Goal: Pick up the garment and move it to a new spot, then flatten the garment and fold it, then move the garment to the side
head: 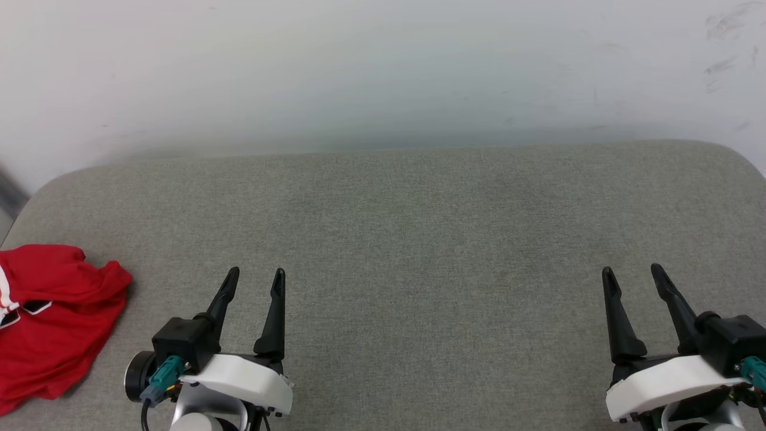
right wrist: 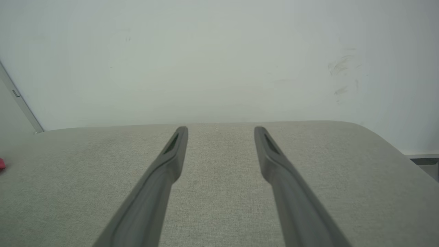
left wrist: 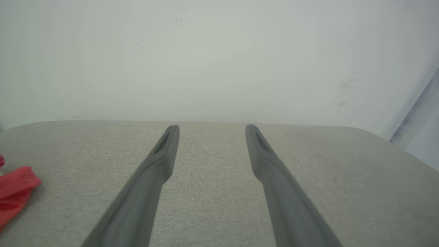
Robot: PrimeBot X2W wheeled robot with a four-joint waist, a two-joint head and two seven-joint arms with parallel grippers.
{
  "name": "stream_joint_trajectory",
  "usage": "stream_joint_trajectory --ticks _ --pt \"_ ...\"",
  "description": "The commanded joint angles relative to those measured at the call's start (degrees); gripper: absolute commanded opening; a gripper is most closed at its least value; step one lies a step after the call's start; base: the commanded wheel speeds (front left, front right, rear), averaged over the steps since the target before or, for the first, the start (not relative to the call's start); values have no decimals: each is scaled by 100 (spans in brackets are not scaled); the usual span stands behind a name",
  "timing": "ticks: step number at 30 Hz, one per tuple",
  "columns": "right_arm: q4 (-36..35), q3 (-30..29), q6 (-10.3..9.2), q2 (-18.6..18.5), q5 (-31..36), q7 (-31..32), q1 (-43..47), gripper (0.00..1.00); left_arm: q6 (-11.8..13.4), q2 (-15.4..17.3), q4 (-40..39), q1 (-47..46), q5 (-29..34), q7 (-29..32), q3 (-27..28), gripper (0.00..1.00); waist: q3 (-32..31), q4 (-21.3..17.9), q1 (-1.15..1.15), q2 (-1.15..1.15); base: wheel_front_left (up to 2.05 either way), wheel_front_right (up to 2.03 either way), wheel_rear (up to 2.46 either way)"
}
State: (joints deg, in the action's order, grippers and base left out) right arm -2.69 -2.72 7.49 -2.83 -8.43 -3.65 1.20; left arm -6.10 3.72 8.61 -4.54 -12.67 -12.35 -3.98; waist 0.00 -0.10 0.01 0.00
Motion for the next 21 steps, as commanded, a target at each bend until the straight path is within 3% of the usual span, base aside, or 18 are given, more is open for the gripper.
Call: stream_joint_trajectory --ticks 1,21 --pt "-68 13 0 -9 106 3 12 100 2 19 -4 16 117 -52 -10 100 1 -1 0 0 0 0 0" --pt "-117 16 0 -9 710 -15 119 100 -38 -38 292 -44 760 -266 -7 100 -15 14 -1 0 0 0 0"
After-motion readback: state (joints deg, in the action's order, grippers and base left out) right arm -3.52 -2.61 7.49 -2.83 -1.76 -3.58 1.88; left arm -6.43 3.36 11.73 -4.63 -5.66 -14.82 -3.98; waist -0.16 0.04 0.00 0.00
